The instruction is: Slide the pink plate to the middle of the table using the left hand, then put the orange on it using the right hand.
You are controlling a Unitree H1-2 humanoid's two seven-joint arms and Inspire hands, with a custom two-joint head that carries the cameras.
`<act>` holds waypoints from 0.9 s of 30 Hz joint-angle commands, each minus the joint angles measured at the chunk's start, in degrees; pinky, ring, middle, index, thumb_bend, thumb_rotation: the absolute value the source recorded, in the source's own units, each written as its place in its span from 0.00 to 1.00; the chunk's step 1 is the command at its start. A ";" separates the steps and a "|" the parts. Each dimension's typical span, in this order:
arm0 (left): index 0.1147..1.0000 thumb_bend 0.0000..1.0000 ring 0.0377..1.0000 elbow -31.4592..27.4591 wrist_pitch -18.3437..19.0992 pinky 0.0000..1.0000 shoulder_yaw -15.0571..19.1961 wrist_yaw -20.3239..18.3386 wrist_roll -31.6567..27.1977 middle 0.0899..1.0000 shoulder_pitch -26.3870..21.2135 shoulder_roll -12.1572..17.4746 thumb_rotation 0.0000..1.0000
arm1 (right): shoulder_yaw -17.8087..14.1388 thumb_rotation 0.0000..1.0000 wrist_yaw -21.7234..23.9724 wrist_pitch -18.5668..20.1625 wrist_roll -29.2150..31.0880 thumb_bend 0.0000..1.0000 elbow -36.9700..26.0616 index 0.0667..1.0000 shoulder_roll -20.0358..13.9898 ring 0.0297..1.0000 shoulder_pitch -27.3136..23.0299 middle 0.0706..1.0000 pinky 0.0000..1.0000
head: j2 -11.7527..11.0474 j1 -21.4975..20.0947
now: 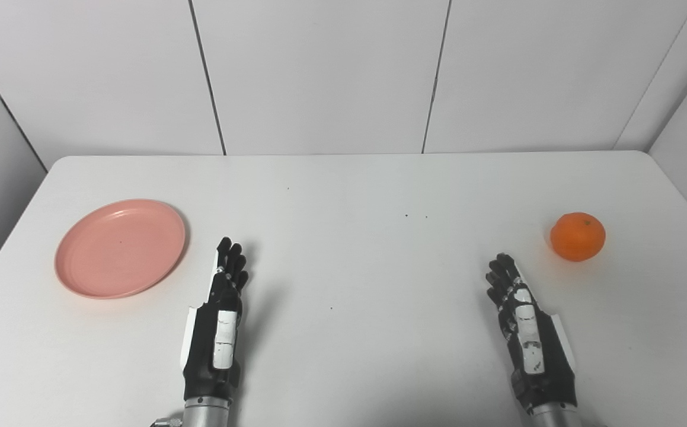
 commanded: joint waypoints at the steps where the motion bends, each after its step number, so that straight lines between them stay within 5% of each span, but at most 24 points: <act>1: 1.00 0.86 1.00 1.97 0.12 1.00 0.29 0.32 -0.24 1.00 9.76 -0.52 0.95 | 0.13 0.98 0.60 -1.16 0.04 0.85 -0.09 0.94 0.12 0.96 0.51 0.94 0.98 | -0.14 0.15; 27: 1.00 0.81 0.97 6.31 -3.49 1.00 -1.72 2.56 3.54 0.97 10.03 -2.39 0.92 | -1.86 0.98 3.08 -6.37 3.68 0.82 5.80 0.96 -2.53 0.97 0.79 0.96 1.00 | -6.99 8.23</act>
